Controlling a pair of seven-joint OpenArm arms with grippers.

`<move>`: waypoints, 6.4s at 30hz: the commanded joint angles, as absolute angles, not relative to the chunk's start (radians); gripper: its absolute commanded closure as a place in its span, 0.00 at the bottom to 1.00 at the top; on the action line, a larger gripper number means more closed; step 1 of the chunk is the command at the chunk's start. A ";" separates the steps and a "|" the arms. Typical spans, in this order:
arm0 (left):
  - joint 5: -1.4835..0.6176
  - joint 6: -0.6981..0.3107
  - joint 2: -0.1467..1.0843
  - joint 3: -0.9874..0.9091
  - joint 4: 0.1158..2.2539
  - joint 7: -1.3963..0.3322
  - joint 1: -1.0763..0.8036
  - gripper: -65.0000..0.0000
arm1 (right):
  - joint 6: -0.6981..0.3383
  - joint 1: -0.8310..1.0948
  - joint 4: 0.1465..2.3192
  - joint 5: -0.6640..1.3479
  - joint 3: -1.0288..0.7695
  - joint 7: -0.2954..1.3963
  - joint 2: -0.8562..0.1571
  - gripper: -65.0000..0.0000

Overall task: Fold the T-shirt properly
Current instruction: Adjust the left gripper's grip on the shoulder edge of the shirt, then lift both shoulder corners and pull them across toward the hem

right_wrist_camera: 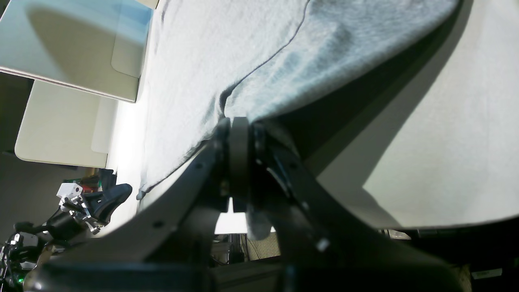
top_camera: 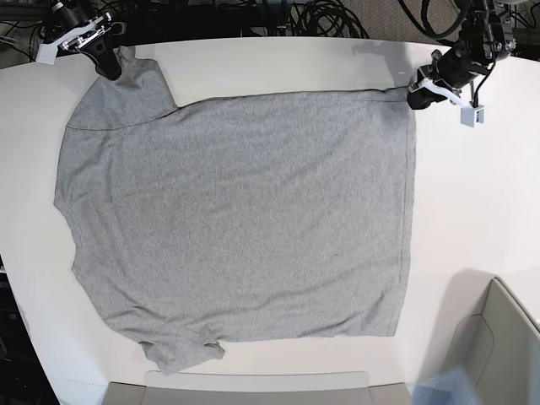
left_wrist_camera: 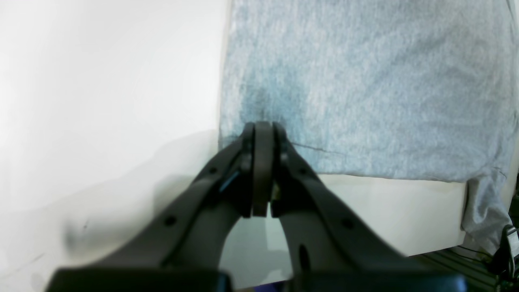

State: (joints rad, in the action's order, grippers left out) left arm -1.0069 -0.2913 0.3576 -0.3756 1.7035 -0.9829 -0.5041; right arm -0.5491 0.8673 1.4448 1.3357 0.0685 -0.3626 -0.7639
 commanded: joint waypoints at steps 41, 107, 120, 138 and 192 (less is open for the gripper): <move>-1.021 -0.294 0.372 -0.387 1.791 -0.967 -0.478 0.49 | -0.565 0.874 1.452 1.340 0.064 -0.380 -0.780 1.00; -0.829 -0.314 0.364 -0.456 1.713 -1.106 -0.378 0.41 | -0.565 0.872 1.451 1.340 0.062 -0.380 -0.782 1.00; -0.825 -0.503 0.321 -0.329 1.567 -1.099 -0.372 0.41 | -0.565 0.872 1.454 1.340 0.064 -0.380 -0.782 1.00; -0.828 -0.493 0.300 -0.280 1.448 -1.106 -0.329 1.00 | -0.565 0.842 1.454 1.340 0.061 -0.380 -0.782 1.00; -0.918 -0.446 0.263 -0.616 1.626 -1.330 -0.183 1.00 | -0.568 0.438 1.621 0.837 -0.358 0.249 -0.519 1.00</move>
